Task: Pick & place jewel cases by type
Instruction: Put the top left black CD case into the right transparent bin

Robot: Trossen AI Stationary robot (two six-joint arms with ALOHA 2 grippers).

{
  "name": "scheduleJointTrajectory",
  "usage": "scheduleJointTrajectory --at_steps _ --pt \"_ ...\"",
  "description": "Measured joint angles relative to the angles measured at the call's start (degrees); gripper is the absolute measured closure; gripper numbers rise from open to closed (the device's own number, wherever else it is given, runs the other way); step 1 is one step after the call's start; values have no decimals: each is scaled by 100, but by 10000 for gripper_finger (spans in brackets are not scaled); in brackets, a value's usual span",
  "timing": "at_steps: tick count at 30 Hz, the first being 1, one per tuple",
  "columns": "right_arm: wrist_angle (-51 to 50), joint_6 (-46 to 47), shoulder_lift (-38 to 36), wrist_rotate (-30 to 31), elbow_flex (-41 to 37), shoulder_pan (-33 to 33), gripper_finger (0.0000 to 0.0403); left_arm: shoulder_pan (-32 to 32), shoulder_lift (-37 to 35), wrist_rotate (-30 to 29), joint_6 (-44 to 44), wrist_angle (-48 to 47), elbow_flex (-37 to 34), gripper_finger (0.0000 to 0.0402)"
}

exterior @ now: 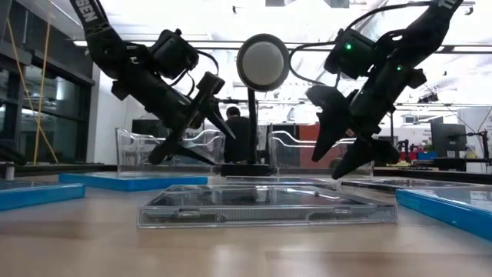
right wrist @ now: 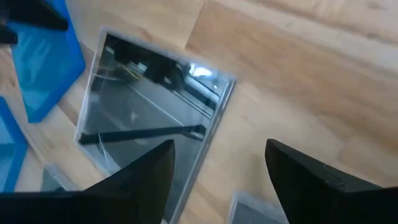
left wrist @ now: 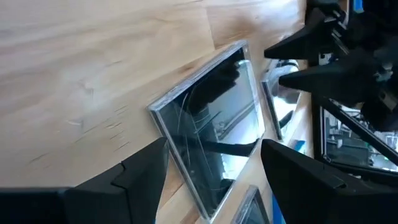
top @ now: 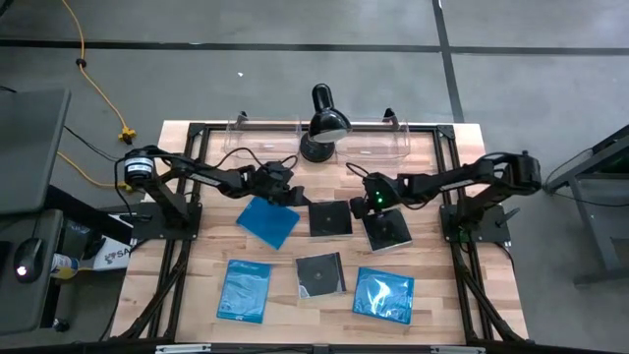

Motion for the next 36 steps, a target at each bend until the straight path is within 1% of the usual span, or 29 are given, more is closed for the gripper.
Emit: scheduleJointTrajectory --at_steps 3,11,17,20,27,32,36 --pt "48 -61 2 23 0 -124 162 0 26 -82 -23 -192 6 147" --pt "92 -154 2 49 0 -357 162 -11 257 -69 -111 -173 126 147" --pt "109 -61 2 -41 0 -349 162 -11 273 -59 -105 -202 178 147" --pt "106 51 2 -57 0 -337 162 -11 273 54 -92 -252 178 147" --pt "71 193 2 -5 0 -250 162 -113 280 64 -218 -630 178 147" --pt "92 200 2 166 0 -180 162 -156 343 -164 -504 -573 185 147" --pt "98 303 2 256 0 -126 162 -162 345 -387 -566 -588 182 147"
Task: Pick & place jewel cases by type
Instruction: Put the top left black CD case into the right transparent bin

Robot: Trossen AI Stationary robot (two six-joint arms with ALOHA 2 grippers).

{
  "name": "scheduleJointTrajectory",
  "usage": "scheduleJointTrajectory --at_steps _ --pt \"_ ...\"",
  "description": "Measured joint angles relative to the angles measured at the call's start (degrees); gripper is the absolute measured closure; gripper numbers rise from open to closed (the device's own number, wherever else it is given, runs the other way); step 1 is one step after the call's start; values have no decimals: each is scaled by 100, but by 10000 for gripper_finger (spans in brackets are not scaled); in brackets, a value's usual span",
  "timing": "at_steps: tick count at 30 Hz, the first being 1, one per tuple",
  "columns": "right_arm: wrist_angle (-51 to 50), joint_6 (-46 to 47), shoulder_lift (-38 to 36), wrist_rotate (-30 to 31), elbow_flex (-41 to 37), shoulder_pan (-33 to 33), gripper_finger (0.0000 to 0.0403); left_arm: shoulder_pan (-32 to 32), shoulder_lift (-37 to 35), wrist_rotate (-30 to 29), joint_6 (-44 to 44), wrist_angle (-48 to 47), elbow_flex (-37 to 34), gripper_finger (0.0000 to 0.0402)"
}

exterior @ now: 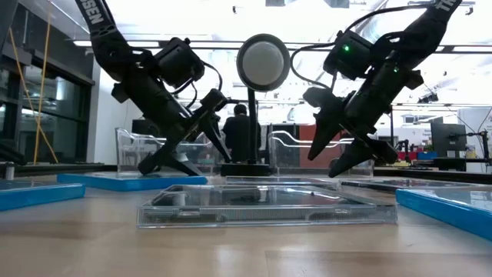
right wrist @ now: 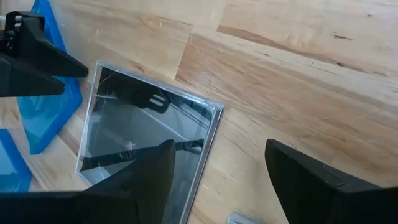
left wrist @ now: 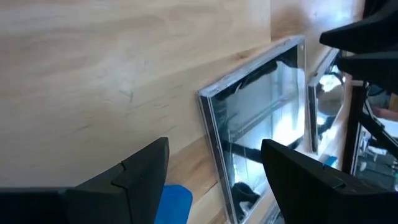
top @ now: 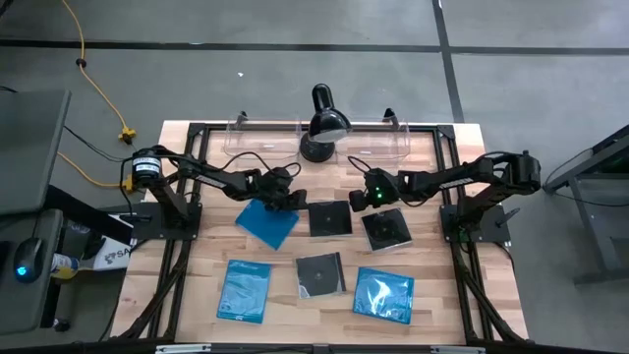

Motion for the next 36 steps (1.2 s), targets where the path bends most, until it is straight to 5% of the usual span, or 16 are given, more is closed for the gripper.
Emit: scheduleJointTrajectory --at_steps 16,36 --pt "34 216 0 53 0 12 162 -223 543 -297 -295 201 360 147" --pt "706 742 721 -627 9 3 162 -225 732 -207 -145 8 569 147"
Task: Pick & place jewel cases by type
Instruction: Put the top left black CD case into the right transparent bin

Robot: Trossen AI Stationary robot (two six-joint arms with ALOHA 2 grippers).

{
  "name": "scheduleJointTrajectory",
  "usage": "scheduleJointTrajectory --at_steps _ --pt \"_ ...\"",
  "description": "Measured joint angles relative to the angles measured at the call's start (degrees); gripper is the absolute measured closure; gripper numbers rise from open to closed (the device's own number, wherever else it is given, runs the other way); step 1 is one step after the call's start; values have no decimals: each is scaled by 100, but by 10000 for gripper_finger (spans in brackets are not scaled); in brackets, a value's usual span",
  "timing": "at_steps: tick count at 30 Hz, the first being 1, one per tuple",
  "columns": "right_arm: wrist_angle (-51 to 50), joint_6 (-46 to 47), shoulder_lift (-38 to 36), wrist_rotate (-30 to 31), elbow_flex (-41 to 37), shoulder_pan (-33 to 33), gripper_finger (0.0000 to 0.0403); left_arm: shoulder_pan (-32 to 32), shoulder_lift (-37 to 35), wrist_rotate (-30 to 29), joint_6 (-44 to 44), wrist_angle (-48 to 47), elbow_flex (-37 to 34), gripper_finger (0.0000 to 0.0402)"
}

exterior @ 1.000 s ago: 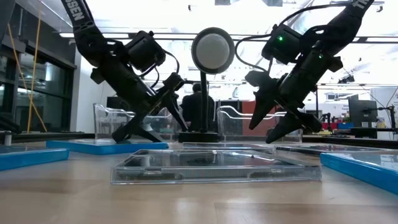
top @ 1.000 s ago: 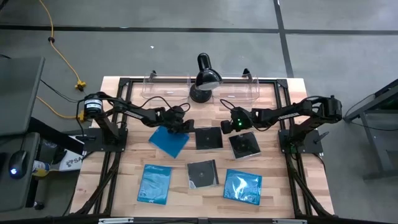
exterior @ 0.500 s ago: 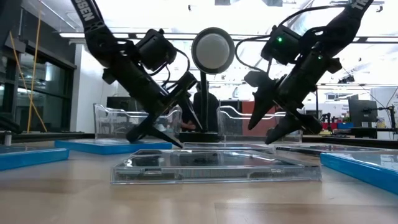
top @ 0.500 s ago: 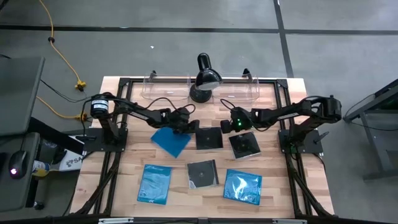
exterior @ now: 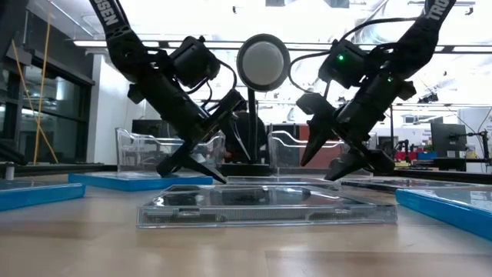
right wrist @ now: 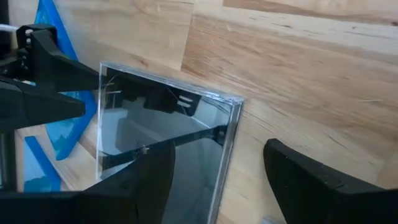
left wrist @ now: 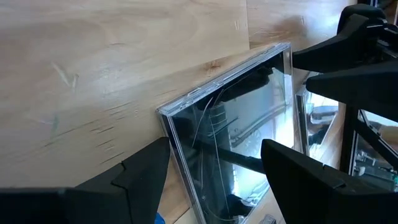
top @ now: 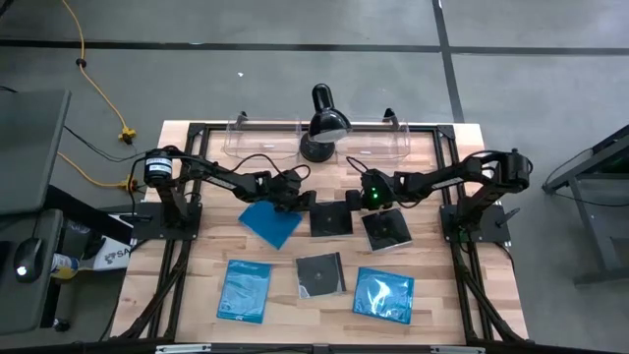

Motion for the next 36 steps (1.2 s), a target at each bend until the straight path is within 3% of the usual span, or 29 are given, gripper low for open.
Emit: scheduleJointTrajectory --at_steps 36 --pt "498 289 414 -341 2 46 162 0 4 -256 158 -47 -16 147"
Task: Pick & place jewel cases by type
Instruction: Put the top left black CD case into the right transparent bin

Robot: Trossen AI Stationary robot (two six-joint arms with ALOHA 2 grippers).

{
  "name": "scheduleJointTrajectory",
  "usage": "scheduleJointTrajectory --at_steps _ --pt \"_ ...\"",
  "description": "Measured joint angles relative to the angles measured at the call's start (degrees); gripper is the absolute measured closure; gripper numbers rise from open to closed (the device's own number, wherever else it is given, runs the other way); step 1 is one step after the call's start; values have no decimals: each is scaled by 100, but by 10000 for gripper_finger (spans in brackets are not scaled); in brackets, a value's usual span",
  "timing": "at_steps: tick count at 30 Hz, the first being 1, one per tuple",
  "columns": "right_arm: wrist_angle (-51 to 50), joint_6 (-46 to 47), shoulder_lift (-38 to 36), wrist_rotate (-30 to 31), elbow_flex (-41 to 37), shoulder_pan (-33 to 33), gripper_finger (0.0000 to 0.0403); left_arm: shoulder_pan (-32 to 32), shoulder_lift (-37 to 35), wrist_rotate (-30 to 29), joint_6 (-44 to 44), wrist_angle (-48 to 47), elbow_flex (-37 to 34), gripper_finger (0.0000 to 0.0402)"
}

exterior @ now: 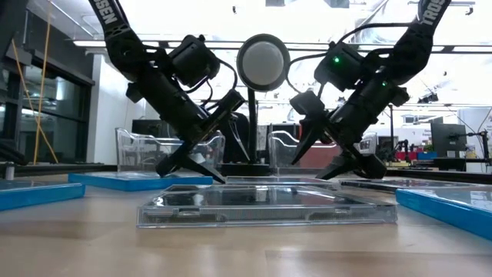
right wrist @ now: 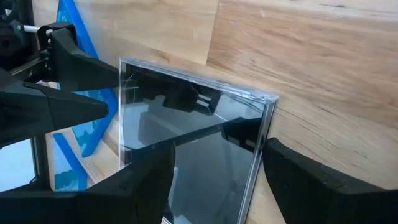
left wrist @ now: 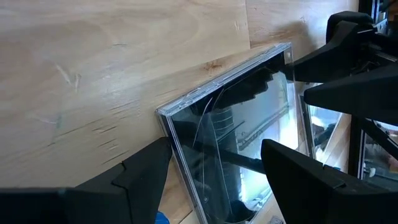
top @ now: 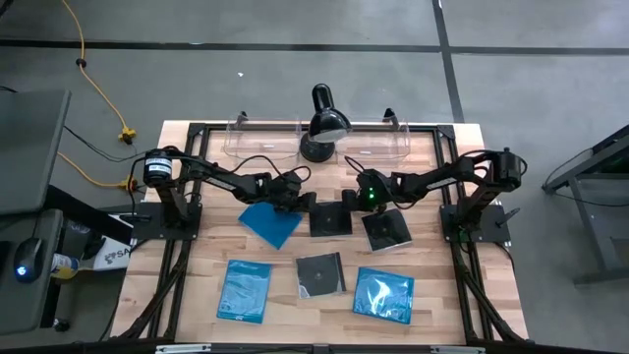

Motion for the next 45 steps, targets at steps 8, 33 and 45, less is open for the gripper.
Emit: scheduleJointTrajectory --at_steps 8,33,45 --pt "474 -46 17 58 -40 2 162 -1 -2 -14 143 -31 -2 147" --pt "665 -330 -393 -34 -52 37 162 2 -13 -13 295 -33 -7 147" --pt "674 -368 -415 -543 -42 50 162 2 -13 -13 334 -24 -5 147"
